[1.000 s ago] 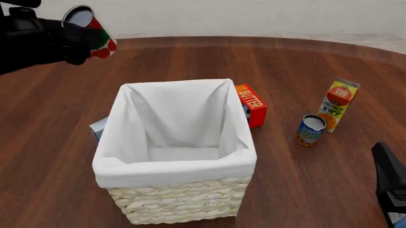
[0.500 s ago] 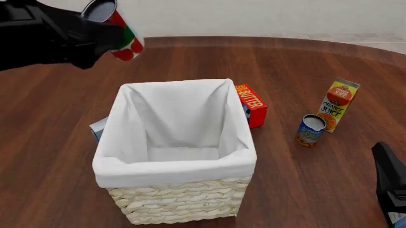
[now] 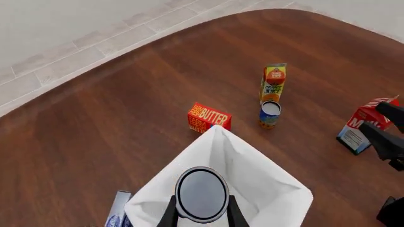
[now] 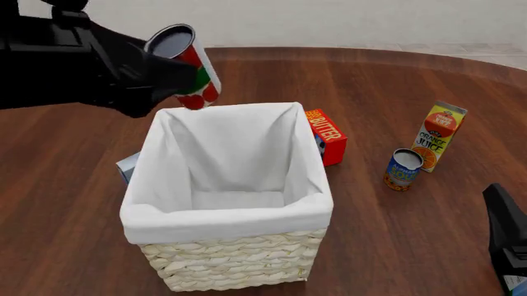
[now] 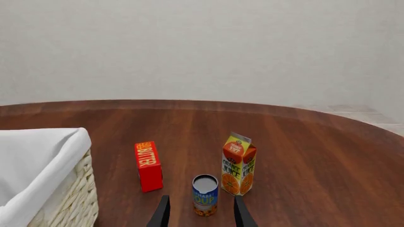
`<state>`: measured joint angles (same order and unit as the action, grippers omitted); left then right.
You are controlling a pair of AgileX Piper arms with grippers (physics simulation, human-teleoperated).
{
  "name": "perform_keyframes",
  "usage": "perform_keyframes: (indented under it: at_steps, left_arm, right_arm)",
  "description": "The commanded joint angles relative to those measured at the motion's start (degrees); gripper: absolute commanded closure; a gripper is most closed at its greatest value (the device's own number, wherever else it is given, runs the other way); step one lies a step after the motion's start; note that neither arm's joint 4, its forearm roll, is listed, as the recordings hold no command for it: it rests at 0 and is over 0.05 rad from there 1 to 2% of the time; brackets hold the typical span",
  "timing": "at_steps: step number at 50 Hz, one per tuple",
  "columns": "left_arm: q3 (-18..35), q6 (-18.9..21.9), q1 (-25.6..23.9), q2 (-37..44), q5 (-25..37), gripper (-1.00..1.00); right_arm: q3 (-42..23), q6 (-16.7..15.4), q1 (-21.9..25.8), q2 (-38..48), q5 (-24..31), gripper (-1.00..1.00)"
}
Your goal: Pick up the alphabet soup and the tomato sauce, and put them in the basket.
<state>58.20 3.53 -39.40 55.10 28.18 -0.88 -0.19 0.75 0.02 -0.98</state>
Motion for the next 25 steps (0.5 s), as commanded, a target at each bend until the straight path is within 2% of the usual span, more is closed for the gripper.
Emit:
perform_keyframes:
  at_steps: [1, 16, 25]
  left_arm:
    - [0.61, 1.11, -3.34, 1.74, 2.79, 1.0]
    - [-0.63, -0.28, -4.92, 4.35, 3.92, 1.0]
    - [-0.3, 0.34, -5.53, 5.73, 5.33, 1.0]
  right_arm:
    - [-0.05, 0.06, -0.09, 0.0, 0.0, -1.0]
    - [-0.09, 0.0, -0.02, 0.0, -0.01, -1.0]
    - [-0.1, 0.04, 0.01, 0.0, 0.0, -1.0]
